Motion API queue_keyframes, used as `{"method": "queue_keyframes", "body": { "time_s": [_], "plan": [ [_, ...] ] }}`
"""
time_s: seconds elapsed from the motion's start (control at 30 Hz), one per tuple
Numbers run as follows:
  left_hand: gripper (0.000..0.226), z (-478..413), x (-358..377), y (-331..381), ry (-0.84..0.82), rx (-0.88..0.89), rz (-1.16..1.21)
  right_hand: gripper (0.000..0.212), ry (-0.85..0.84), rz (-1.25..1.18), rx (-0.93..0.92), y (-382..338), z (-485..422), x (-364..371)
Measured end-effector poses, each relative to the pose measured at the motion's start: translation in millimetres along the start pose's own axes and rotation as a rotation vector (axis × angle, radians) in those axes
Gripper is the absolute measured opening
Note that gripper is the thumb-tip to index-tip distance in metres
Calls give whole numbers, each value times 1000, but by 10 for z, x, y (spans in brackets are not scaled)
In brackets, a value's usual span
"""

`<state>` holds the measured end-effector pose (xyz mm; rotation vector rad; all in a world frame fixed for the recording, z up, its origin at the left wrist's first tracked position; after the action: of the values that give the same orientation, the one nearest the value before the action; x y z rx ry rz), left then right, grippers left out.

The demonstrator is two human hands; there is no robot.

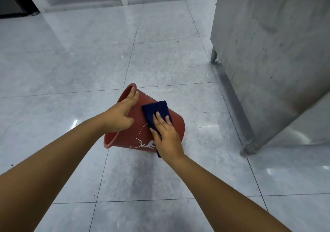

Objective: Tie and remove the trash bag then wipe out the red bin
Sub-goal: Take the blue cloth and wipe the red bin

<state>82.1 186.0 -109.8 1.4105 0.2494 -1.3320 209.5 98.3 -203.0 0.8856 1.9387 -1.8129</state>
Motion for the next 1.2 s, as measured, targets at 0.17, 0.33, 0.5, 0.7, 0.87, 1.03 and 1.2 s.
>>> {"method": "queue_keyframes", "body": {
  "time_s": [0.17,0.33,0.5,0.7,0.87,1.03,1.2],
  "plan": [
    [95,30,74,60,12,36,3,45,71,-198,382,443,84,-157],
    [92,131,177,110,152,116,-42,28,199,-272,582,636,82,-489],
    [29,285,141,219,588,295,-71,38,378,-327,341,134,-100,-715],
    [50,322,205,296,630,233,13,25,230,-348,148,-447,-283,-495],
    [51,267,77,239,513,65,91,43,147,-128,146,-469,-274,-171],
    [47,250,-89,141,424,-73,91,48,60,-215,172,-247,-170,-23],
    [66,279,-117,26,274,-164,41,45,88,-191,375,225,62,-31]
  ]
}}
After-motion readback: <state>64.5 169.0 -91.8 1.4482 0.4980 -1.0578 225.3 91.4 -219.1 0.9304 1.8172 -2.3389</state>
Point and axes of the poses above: each hand's wrist, its own z-axis away from the middle knuckle, its own x-axis out of the palm, y = z × x, the point moved 4 cm from there along -z, towards the middle knuckle, and after that the axes turned 6 degrees about z, right-handed, at the moved point
